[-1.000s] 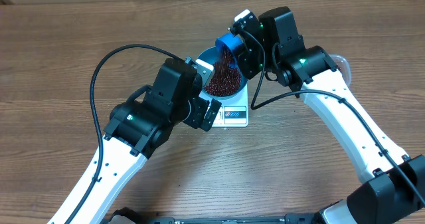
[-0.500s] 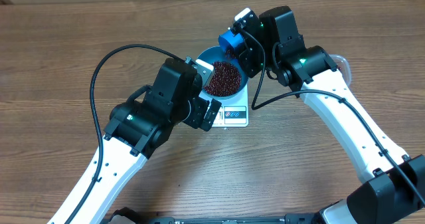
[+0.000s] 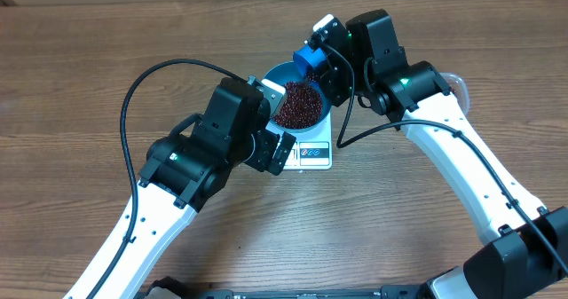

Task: Scoop item into bowl and weigh 150g on scale

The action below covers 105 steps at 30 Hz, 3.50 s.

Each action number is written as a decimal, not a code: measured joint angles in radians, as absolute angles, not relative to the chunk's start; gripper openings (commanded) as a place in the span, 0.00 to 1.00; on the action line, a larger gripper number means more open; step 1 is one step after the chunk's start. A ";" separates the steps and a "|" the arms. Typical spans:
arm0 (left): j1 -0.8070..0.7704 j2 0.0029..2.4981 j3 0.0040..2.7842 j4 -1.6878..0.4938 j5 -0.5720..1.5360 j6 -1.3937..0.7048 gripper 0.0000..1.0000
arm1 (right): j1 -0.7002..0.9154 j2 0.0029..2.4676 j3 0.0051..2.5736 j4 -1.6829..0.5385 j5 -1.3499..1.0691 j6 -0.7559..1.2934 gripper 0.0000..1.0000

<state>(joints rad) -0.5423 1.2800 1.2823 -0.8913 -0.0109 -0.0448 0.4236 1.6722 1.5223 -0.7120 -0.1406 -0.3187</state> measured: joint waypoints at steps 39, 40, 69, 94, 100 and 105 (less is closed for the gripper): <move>-0.542 1.280 1.282 -0.892 -0.011 -0.045 0.99 | 0.424 1.672 1.522 -0.712 -0.141 -0.420 0.04; -0.542 1.280 1.282 -0.892 -0.011 -0.045 1.00 | 0.424 1.672 1.522 -0.712 -0.141 -0.420 0.04; -0.542 1.280 1.282 -0.891 -0.011 -0.045 1.00 | 0.424 1.672 1.522 -0.718 -0.218 -0.135 0.04; -0.542 1.280 1.282 -0.892 -0.011 -0.045 1.00 | 0.424 1.672 1.522 -0.696 -0.232 -0.137 0.04; -0.542 1.280 1.282 -0.892 -0.011 -0.045 1.00 | 0.424 1.672 1.522 -0.702 -0.231 -0.319 0.04; -0.542 1.280 1.282 -0.892 -0.011 -0.045 1.00 | 0.424 1.672 1.522 -0.701 -0.169 -0.436 0.04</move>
<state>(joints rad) -0.5423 1.2800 1.2819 -0.8917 -0.0109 -0.0448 0.4236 1.6722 1.5223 -0.7010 -0.1688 -0.4362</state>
